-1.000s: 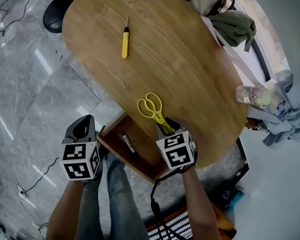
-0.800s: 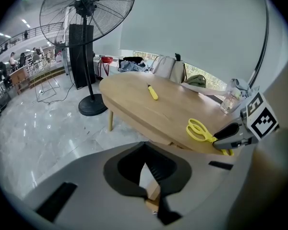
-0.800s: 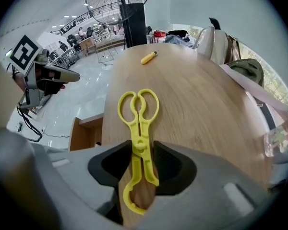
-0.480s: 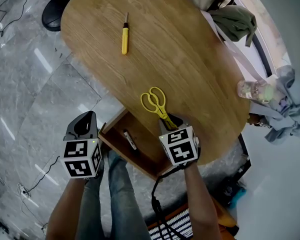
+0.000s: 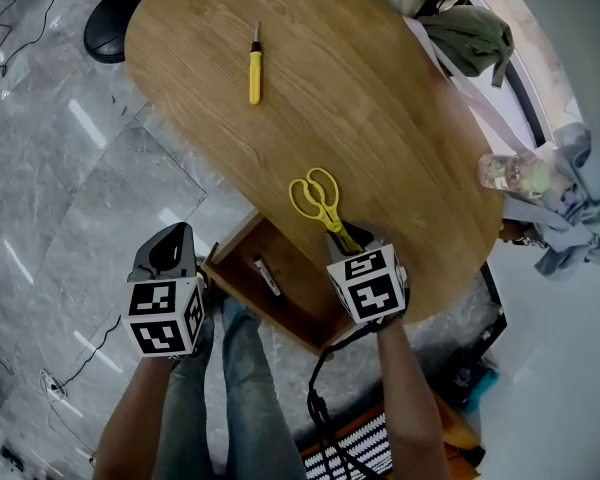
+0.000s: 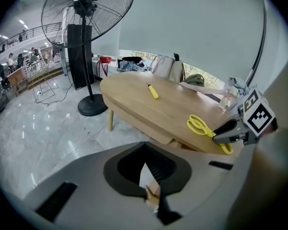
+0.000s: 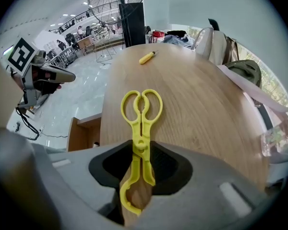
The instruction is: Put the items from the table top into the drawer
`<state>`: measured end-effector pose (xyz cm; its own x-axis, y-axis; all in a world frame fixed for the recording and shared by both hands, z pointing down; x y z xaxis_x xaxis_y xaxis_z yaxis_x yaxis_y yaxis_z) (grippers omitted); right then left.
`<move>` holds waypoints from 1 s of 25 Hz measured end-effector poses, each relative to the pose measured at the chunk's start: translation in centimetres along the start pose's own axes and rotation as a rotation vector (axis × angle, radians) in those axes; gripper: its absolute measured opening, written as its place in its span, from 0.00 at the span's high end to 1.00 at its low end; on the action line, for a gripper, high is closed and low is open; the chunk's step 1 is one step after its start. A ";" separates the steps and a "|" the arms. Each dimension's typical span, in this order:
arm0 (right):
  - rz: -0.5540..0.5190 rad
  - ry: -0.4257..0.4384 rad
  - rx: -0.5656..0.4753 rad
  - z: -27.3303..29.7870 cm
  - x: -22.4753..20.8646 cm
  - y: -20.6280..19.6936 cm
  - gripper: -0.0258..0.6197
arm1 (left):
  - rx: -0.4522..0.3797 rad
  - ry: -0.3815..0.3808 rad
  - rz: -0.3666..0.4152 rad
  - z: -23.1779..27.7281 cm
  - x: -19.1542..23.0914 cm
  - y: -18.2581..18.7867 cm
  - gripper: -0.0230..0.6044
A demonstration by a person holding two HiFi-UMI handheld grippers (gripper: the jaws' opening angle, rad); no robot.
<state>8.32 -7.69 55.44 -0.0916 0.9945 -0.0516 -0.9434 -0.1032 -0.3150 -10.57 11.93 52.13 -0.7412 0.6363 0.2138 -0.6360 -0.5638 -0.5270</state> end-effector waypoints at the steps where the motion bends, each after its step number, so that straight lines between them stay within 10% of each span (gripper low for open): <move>1: 0.000 -0.005 -0.001 -0.1 0.1 0.0 0.78 | 0.000 -0.002 0.001 -0.1 0.1 0.0 0.97; 25: 0.037 -0.064 -0.012 -2.6 7.3 -1.9 0.78 | 0.019 -0.081 0.105 -2.5 3.4 -2.1 0.97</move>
<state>10.31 -0.29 53.18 -0.1473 0.9891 -0.0030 -0.9351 -0.1402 -0.3254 -11.19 16.60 51.94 -0.8182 0.5294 0.2244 -0.5576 -0.6353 -0.5343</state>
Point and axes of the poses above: the fingertips, and each gripper's own axes: z forward along the fingers, x to its left, y out of its top, the point moved 6 cm from there along -z, backward along the fingers, and after that the axes turned 6 degrees about -z, right-handed, at the moved point
